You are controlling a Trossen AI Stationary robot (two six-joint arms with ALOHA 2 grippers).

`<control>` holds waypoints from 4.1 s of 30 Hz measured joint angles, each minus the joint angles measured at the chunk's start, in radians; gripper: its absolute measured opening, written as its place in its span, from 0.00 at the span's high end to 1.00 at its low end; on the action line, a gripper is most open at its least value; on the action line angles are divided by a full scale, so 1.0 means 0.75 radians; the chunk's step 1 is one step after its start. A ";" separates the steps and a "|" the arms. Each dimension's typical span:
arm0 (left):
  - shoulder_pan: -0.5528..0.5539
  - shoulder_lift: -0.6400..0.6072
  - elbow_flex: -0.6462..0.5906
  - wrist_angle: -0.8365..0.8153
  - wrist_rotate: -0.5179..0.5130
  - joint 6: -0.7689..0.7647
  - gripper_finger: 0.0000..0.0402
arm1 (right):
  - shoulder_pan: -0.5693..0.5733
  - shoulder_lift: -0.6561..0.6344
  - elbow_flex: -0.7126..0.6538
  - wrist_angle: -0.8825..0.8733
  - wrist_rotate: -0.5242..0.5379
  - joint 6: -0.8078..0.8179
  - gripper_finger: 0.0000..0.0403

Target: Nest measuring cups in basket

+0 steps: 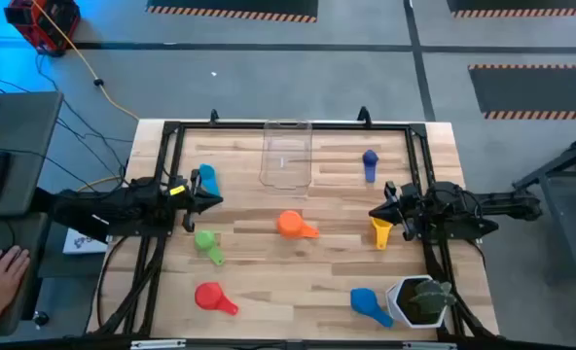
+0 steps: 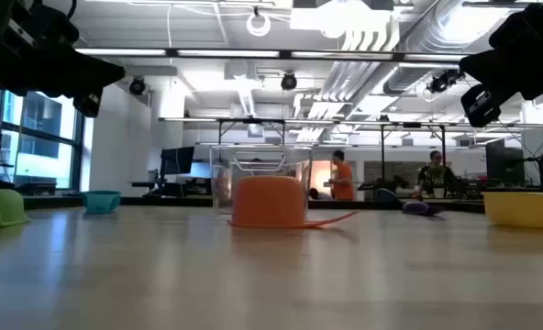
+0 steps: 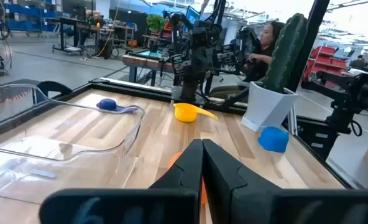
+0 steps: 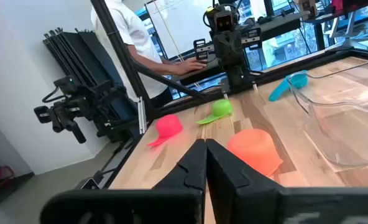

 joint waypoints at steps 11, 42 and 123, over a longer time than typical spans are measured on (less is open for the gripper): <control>0.000 0.000 0.000 0.000 0.000 -0.001 1.00 | 0.000 0.000 0.000 0.000 -0.001 0.000 1.00; 0.000 0.000 0.000 0.000 -0.001 0.000 1.00 | 0.000 0.000 0.000 0.000 -0.005 0.000 1.00; 0.000 0.000 0.000 0.000 -0.001 0.000 1.00 | -0.004 0.268 0.293 0.962 0.768 0.400 1.00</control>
